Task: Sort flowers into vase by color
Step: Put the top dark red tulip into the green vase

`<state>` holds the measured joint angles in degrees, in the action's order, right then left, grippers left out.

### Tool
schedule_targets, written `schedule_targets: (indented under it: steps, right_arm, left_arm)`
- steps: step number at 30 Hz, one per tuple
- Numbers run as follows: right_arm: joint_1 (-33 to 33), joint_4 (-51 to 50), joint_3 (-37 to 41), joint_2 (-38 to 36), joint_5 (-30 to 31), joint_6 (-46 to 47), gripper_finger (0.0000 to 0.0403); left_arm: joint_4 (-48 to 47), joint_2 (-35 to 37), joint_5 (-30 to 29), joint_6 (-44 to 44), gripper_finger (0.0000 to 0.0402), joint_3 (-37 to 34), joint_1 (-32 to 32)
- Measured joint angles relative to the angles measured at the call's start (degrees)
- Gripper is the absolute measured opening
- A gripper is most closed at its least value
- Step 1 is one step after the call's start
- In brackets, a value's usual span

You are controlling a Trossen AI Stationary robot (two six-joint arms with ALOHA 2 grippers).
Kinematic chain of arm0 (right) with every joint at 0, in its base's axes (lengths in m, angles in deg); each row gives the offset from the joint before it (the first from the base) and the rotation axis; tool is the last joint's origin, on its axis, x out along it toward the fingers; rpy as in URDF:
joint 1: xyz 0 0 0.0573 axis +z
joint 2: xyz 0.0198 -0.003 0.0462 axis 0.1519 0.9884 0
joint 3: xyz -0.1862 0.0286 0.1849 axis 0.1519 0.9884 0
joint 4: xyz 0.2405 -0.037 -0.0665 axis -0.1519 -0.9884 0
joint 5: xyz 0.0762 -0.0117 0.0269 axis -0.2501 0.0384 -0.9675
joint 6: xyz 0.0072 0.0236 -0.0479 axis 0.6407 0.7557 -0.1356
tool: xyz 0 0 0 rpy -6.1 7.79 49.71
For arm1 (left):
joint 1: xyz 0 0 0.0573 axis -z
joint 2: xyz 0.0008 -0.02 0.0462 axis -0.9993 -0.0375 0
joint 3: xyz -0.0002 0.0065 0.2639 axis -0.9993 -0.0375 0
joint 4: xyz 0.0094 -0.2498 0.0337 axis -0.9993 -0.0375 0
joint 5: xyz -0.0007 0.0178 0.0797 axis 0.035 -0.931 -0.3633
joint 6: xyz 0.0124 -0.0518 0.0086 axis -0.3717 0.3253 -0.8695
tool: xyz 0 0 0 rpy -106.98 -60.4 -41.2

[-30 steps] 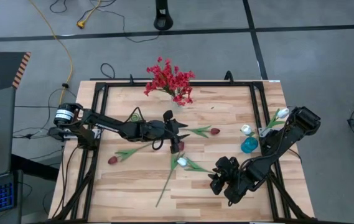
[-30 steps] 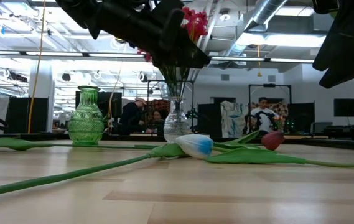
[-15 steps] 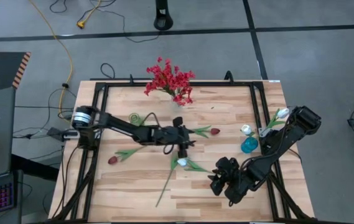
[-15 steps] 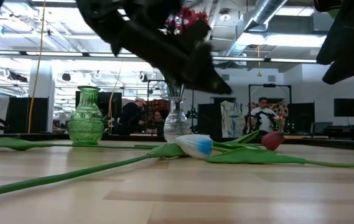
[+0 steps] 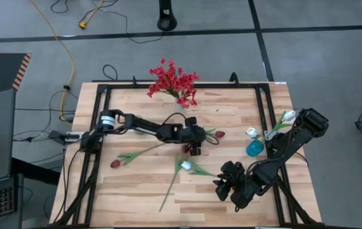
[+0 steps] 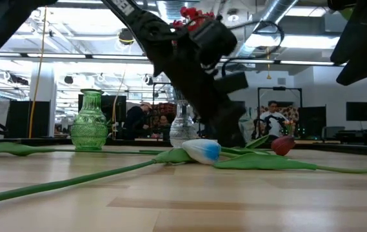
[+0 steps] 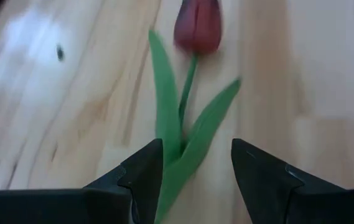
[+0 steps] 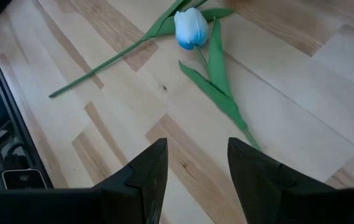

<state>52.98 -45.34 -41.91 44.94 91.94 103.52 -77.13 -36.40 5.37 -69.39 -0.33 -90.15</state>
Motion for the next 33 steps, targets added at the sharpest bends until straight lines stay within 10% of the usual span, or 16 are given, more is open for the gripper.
schedule_targets:
  steps: [20,33]
  right_arm:
    - [-0.02,0.02,-0.02,0.02,0.0,0.0,0.0195]
    - [-0.02,0.02,-0.02,0.02,0.0,0.02,0.0195]
  left_arm:
    - [-7.37,-1.54,8.84,7.91,0.017,2.22,-6.0]
    - [-8.34,-1.54,10.67,7.89,0.0047,2.2,-5.4]
